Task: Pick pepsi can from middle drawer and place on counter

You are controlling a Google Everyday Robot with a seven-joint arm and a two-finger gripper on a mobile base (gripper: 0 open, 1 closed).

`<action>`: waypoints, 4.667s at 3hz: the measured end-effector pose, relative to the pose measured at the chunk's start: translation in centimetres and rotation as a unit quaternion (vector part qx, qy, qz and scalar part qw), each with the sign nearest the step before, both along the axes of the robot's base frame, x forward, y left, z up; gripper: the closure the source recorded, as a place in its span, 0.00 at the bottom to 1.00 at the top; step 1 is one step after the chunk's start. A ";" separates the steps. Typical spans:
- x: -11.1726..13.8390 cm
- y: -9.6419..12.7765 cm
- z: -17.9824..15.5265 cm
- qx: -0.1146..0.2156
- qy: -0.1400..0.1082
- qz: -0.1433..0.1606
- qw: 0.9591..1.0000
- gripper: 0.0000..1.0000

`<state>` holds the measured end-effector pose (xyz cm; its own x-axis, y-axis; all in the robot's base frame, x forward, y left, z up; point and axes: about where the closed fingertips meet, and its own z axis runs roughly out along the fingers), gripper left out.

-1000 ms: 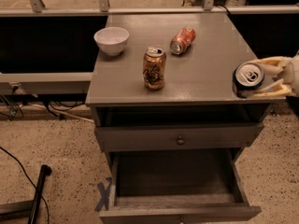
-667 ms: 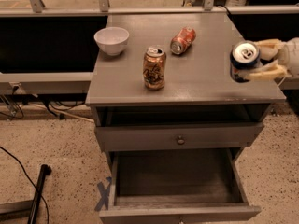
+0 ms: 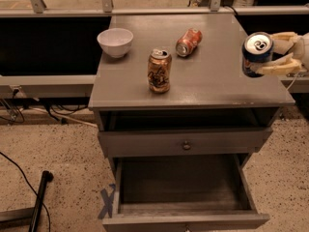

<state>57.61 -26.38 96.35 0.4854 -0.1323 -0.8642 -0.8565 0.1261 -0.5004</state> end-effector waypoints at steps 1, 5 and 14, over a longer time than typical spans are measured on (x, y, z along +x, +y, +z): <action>0.6 -0.1 0.4 0.042 0.040 -0.025 0.998 1.00; 2.2 -1.7 -0.2 0.136 0.179 -0.066 0.972 1.00; 3.0 -8.5 -6.4 0.212 0.181 -0.090 0.956 0.82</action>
Offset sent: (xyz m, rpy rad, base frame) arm 0.0050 0.0056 -0.0147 0.2546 0.3313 -0.1412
